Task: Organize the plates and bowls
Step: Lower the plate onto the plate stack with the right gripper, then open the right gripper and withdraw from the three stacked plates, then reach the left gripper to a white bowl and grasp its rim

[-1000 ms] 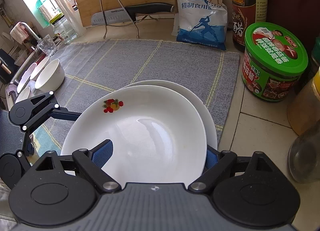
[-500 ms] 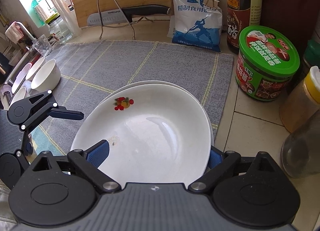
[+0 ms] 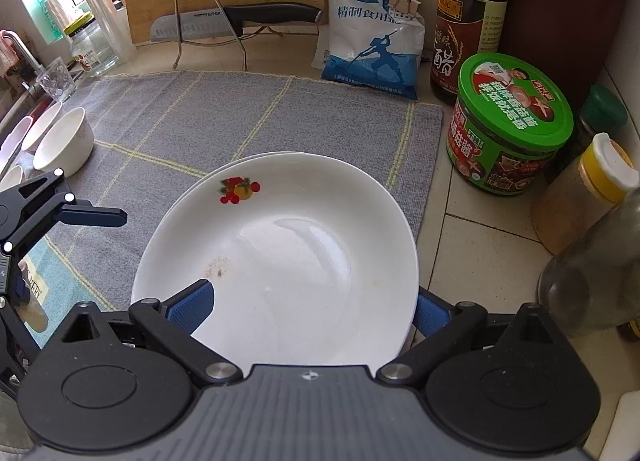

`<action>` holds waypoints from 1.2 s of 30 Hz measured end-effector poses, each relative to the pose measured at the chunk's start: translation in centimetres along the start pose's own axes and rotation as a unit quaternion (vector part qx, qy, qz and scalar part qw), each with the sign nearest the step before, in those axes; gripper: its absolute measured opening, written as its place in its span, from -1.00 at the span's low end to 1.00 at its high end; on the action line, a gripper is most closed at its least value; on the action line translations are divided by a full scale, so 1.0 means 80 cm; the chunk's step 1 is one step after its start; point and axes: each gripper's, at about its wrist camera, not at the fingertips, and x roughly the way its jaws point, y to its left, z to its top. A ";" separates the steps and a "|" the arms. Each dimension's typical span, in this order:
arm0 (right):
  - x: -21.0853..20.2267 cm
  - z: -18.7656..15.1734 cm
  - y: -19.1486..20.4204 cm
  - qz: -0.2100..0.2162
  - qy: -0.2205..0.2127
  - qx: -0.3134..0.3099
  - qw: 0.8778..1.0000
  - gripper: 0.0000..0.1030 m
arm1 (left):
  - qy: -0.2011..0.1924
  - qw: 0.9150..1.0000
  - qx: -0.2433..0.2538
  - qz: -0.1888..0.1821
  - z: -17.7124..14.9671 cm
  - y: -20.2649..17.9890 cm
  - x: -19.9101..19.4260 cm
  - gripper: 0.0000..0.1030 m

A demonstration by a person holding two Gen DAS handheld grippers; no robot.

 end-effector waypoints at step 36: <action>0.021 -0.020 0.362 -0.014 -0.150 -0.141 0.978 1.00 | -0.016 0.963 -0.152 0.223 -0.158 0.123 -0.267 0.99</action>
